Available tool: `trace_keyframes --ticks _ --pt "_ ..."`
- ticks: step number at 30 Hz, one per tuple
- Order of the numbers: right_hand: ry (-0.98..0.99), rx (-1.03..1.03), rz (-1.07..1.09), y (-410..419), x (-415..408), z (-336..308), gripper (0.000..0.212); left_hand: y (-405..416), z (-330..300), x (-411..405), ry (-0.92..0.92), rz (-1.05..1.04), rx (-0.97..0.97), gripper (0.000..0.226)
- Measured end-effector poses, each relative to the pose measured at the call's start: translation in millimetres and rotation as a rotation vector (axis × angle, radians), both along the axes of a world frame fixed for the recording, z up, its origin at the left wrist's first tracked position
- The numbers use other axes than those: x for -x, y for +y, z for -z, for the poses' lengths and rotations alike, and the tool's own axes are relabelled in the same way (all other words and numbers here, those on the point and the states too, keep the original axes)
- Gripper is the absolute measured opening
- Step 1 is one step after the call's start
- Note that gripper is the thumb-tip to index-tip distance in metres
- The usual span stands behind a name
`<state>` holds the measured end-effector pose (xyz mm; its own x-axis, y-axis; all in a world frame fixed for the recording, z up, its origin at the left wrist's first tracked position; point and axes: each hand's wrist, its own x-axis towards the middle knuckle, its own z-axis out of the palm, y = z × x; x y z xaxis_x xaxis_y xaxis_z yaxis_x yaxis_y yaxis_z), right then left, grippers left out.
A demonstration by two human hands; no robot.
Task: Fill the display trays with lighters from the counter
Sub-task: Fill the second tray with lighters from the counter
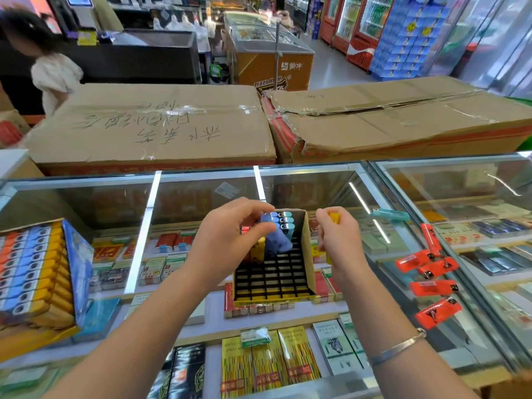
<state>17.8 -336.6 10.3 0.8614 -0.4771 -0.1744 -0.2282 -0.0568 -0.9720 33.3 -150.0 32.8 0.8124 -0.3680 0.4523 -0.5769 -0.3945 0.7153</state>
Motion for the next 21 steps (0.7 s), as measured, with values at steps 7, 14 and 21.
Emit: trace_keyframes --ticks 7,14,21 --pt "0.039 0.101 -0.178 5 -8 10 0.02 -4 9 1 -0.178 0.004 -0.256 0.013" --pt "0.002 0.138 -0.177 4 -10 16 0.016 -14 22 -4 -0.349 0.032 -0.393 0.014" --pt "-0.017 0.119 -0.172 2 -12 21 0.017 -13 27 -6 -0.362 0.017 -0.382 0.013"
